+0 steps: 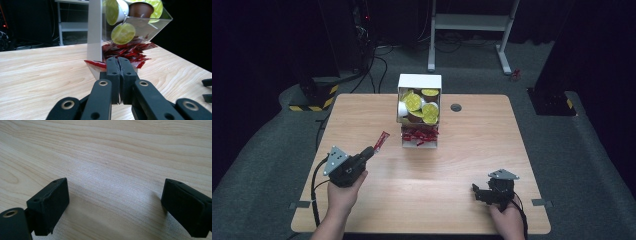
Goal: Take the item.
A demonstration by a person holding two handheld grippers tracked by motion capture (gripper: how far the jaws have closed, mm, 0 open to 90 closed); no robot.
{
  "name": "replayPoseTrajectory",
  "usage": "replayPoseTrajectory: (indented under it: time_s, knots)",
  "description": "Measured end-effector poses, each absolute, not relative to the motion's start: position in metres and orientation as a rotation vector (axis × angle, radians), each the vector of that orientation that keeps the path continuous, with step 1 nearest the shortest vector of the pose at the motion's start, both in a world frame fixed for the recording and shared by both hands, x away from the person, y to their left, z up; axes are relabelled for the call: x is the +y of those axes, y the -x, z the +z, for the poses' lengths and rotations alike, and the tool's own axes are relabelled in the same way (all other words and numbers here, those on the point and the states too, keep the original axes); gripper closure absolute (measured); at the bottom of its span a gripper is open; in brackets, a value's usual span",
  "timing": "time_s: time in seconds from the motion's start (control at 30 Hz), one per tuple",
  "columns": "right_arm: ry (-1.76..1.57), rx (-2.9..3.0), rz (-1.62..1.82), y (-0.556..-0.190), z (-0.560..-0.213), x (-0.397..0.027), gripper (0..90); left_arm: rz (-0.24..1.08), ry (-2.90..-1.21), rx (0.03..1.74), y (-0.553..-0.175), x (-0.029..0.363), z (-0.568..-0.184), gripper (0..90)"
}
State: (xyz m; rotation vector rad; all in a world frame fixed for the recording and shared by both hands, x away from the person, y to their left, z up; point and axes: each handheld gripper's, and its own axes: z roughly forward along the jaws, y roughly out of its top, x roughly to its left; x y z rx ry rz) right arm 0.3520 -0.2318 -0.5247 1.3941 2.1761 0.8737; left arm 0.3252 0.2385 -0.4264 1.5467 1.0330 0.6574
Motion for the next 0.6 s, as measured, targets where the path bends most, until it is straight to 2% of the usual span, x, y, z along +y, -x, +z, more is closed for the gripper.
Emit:
replayPoseTrajectory:
  time_s: [0.6]
  knots:
    - [-1.394, 2.176, 0.874, -0.352, -0.525, -0.232, 7.8, 0.679, -1.536, 1.115, -0.336, 0.259, -0.441, 87.9]
